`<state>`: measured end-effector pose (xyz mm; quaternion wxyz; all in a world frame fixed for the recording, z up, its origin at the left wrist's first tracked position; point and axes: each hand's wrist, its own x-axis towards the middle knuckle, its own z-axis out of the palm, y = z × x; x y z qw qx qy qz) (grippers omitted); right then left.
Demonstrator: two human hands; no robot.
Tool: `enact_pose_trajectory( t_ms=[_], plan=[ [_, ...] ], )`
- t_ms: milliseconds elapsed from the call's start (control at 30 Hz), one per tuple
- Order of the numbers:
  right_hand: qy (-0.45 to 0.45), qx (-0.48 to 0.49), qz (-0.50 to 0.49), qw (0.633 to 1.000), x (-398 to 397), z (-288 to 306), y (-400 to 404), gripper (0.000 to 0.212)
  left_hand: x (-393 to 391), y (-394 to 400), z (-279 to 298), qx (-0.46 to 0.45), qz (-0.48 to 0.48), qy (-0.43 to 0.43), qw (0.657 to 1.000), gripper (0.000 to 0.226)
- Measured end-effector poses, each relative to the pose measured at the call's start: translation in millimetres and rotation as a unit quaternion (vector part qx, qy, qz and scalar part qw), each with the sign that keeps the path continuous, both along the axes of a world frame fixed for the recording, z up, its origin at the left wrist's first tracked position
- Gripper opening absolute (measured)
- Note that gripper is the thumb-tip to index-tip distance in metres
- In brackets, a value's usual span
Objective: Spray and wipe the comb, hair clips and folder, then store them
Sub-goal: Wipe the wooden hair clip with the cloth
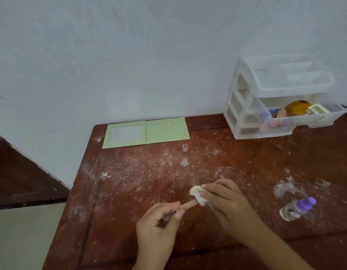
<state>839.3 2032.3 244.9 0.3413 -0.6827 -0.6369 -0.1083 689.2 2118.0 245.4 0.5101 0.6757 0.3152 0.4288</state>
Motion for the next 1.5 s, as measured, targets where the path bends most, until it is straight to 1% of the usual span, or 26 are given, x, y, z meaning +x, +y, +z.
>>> enact_pose_trajectory(
  t_ms=[133, 200, 300, 333, 400, 467, 500, 533, 600, 633, 667, 700, 733, 767, 800, 867, 933, 1000, 1033, 1100, 1133, 1200, 1267, 1367, 1433, 1500],
  plan=[
    [0.041, 0.027, 0.037, 0.998, -21, 6, 8, 0.022, 6, 2, 2, 0.047, -0.019, -0.008, 0.999, 0.020],
    [0.029, 0.024, 0.022, 0.999, -14, 6, 7, 0.023, 4, 4, 4, 0.063, -0.020, -0.017, 0.998, 0.021],
    [0.023, 0.004, -0.033, 0.999, 11, -3, 0, 0.025, 1, 7, 4, 0.051, -0.011, -0.026, 0.998, 0.020],
    [0.051, 0.001, -0.060, 0.997, 16, -4, -3, 0.023, 1, 8, 3, 0.049, -0.014, -0.026, 0.998, 0.018],
    [0.193, -0.003, -0.127, 0.973, 16, 2, -9, 0.024, 3, 11, 1, 0.054, -0.025, -0.019, 0.998, 0.016],
    [0.349, -0.026, -0.105, 0.931, 8, 11, -11, 0.017, 4, 14, 1, 0.053, -0.042, -0.011, 0.998, 0.016],
    [0.399, -0.048, -0.076, 0.913, 4, 13, -11, 0.014, 4, 16, 2, 0.055, -0.057, -0.006, 0.997, 0.017],
    [0.402, -0.079, -0.056, 0.910, 1, 12, -10, 0.013, 4, 18, 3, 0.060, -0.072, 0.000, 0.996, 0.019],
    [0.439, -0.086, -0.039, 0.893, -8, 10, -8, 0.021, 4, 21, 7, 0.051, -0.079, 0.000, 0.996, 0.020],
    [0.465, -0.067, -0.047, 0.881, -13, 9, -5, 0.018, 6, 20, 9, 0.004, -0.069, -0.012, 0.998, 0.020],
    [0.508, -0.038, -0.056, 0.859, -18, 10, -3, 0.008, 9, 19, 12, -0.073, -0.049, -0.037, 0.995, 0.023],
    [0.562, -0.013, -0.059, 0.825, -22, 13, 0, 0.007, 14, 15, 14, -0.170, -0.027, -0.067, 0.983, 0.031],
    [0.588, 0.010, -0.074, 0.805, -26, 13, 2, 0.017, 20, 9, 17, -0.271, -0.020, -0.095, 0.958, 0.034],
    [0.601, 0.035, -0.088, 0.793, -31, 12, 3, 0.023, 25, 3, 19, -0.344, -0.025, -0.118, 0.931, 0.029],
    [0.593, 0.052, -0.096, 0.798, -35, 9, 5, 0.024, 30, -3, 22, -0.393, -0.033, -0.127, 0.910, 0.024],
    [0.563, 0.066, -0.107, 0.817, -43, 3, 7, 0.012, 38, -11, 25, -0.448, -0.057, -0.129, 0.883, 0.028],
    [0.529, 0.079, -0.128, 0.835, -44, -4, 5, 0.013, 41, -13, 27, -0.458, -0.059, -0.124, 0.878, 0.028],
    [0.514, 0.082, -0.151, 0.840, -40, -3, 0, 0.021, 41, -9, 27, -0.446, -0.050, -0.094, 0.888, 0.028],
    [0.501, 0.076, -0.162, 0.847, -36, -1, -3, 0.026, 41, -7, 25, -0.428, -0.048, -0.066, 0.900, 0.027],
    [0.428, 0.075, -0.163, 0.886, -24, 6, -6, 0.039, 35, -4, 20, -0.377, -0.067, 0.009, 0.924, 0.026],
    [0.381, 0.083, -0.141, 0.910, -15, 12, -6, 0.036, 32, -3, 17, -0.343, -0.080, 0.050, 0.934, 0.027],
    [0.275, 0.085, -0.071, 0.955, -3, 18, -2, 0.016, 24, -3, 17, -0.267, -0.108, 0.115, 0.951, 0.028],
    [0.185, 0.050, 0.013, 0.982, 6, 16, 5, 0.022, 18, -5, 21, -0.195, -0.132, 0.152, 0.960, 0.030],
    [0.115, -0.065, 0.079, 0.988, 11, 11, 11, 0.020, 12, -5, 27, -0.099, -0.149, 0.187, 0.966, 0.033],
    [0.130, -0.136, 0.114, 0.976, 11, 11, 11, 0.027, 10, -2, 30, -0.061, -0.163, 0.206, 0.963, 0.034],
    [0.164, -0.168, 0.125, 0.964, 9, 12, 10, 0.038, 9, -1, 29, -0.049, -0.187, 0.224, 0.955, 0.035]
  ],
)
